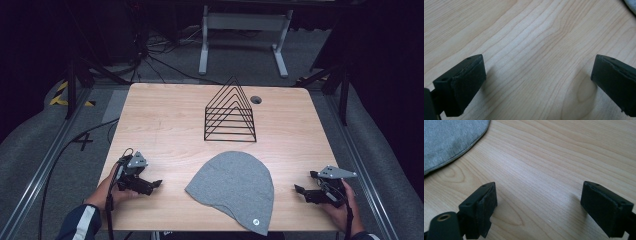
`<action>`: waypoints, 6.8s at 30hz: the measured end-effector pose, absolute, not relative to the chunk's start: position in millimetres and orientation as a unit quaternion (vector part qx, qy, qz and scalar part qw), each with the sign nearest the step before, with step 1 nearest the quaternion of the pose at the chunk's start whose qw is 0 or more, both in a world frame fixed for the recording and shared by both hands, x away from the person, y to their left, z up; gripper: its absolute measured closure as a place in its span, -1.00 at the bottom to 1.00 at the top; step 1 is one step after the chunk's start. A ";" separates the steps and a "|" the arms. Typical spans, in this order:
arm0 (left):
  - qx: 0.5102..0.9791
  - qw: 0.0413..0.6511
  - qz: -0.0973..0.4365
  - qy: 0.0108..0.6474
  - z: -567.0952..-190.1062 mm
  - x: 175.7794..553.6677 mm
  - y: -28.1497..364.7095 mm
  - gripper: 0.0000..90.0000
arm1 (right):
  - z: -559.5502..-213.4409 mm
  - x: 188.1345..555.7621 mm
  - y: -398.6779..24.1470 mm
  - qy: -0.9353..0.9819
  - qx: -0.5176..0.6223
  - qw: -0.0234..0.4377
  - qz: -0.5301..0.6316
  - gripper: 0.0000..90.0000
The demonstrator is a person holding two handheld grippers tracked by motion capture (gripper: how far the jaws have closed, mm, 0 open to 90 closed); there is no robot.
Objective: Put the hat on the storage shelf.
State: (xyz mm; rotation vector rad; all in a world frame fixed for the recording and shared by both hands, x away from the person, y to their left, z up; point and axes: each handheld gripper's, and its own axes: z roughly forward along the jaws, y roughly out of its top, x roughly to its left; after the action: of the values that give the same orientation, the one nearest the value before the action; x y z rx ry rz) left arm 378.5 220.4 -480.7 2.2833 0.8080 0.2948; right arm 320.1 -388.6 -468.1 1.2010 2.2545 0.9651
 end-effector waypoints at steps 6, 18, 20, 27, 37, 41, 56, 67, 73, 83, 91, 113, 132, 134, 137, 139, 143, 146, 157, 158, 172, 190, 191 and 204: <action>0.885 0.351 0.109 0.287 -480.4 384.1 213.4 -0.96 | -468.0 320.2 -386.9 0.814 0.421 0.200 0.347 -0.70; 0.891 0.380 0.085 0.233 -460.1 390.8 165.4 -0.13 | -455.4 318.7 -364.1 0.846 0.375 0.163 0.343 -0.02; 0.894 0.384 0.083 0.218 -457.6 391.3 157.1 -0.11 | -453.7 316.4 -357.7 0.851 0.360 0.154 0.349 0.08; 0.901 0.394 0.071 0.167 -451.6 393.4 111.9 0.11 | -440.7 298.1 -298.1 0.882 0.263 0.126 0.370 0.66; 0.926 0.350 0.070 0.124 -463.1 388.2 88.0 0.23 | -455.4 281.7 -254.4 0.908 0.226 0.108 0.336 0.75; 0.927 0.336 0.078 0.145 -461.5 375.6 86.7 0.24 | -456.5 291.1 -259.8 0.903 0.235 0.126 0.336 0.72; 0.927 0.324 0.082 0.168 -459.9 330.0 84.1 0.10 | -454.4 332.8 -273.4 0.892 0.279 0.138 0.328 0.38; 0.897 0.351 0.079 0.256 -455.2 387.0 88.0 -0.38 | -442.4 370.6 -276.7 0.868 0.334 0.146 0.336 -0.01; 0.896 0.349 0.076 0.264 -462.2 406.6 80.1 -0.45 | -449.6 390.0 -268.5 0.868 0.350 0.130 0.328 -0.12; 0.899 0.340 0.083 0.265 -466.5 413.6 65.8 -0.52 | -456.3 398.4 -251.4 0.872 0.354 0.135 0.310 -0.42; 0.899 0.345 0.079 0.257 -462.9 408.4 63.5 0.00 | -449.1 394.3 -240.7 0.882 0.348 0.119 0.295 0.30; 0.896 0.383 0.098 0.201 -424.9 397.1 68.2 0.89 | -417.1 380.3 -251.9 0.869 0.304 0.133 0.366 0.89; 0.874 0.421 0.182 0.160 -323.0 399.3 61.6 0.90 | -324.5 379.2 -263.4 0.844 0.271 0.222 0.406 0.89; 0.868 0.431 0.187 0.159 -311.2 400.9 61.1 0.90 | -311.2 379.9 -265.7 0.839 0.269 0.231 0.413 0.89; 0.862 0.442 0.195 0.154 -291.8 405.3 61.2 0.90 | -293.9 381.1 -267.5 0.833 0.265 0.242 0.420 0.89; 0.860 0.446 0.200 0.149 -281.5 408.3 60.8 0.90 | -283.9 382.7 -268.0 0.830 0.262 0.250 0.425 0.89; 0.853 0.449 0.221 0.151 -258.7 415.6 60.5 0.90 | -263.0 388.3 -269.0 0.819 0.263 0.261 0.438 0.89; 0.848 0.454 0.229 0.147 -246.9 420.2 62.0 0.90 | -251.6 390.9 -269.0 0.812 0.261 0.268 0.448 0.89; 0.825 0.480 0.251 0.161 -207.9 440.7 63.0 0.90 | -204.9 412.3 -268.5 0.785 0.265 0.302 0.471 0.89; 0.825 0.476 0.256 0.162 -205.5 443.4 63.1 0.90 | -204.9 412.3 -268.5 0.785 0.265 0.302 0.471 0.89; 0.815 0.477 0.265 0.194 -193.4 485.3 61.7 0.90 | -188.3 454.8 -257.1 0.771 0.284 0.318 0.472 0.89; 0.816 0.473 0.247 0.222 -210.4 521.2 64.0 0.90 | -202.3 495.5 -251.4 0.772 0.297 0.314 0.466 0.89; 0.818 0.470 0.245 0.223 -212.1 522.4 63.8 0.90 | -203.9 496.7 -251.3 0.772 0.298 0.311 0.468 0.89; 0.814 0.490 0.236 0.203 -217.1 508.1 70.6 0.90 | -210.5 482.5 -256.0 0.778 0.279 0.298 0.477 0.89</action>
State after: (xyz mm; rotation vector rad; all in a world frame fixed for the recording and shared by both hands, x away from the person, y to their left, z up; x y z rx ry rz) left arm 508.1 70.6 -217.1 1.9786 0.4931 0.5742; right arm 482.5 -256.0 -210.5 0.7415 2.0684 1.2685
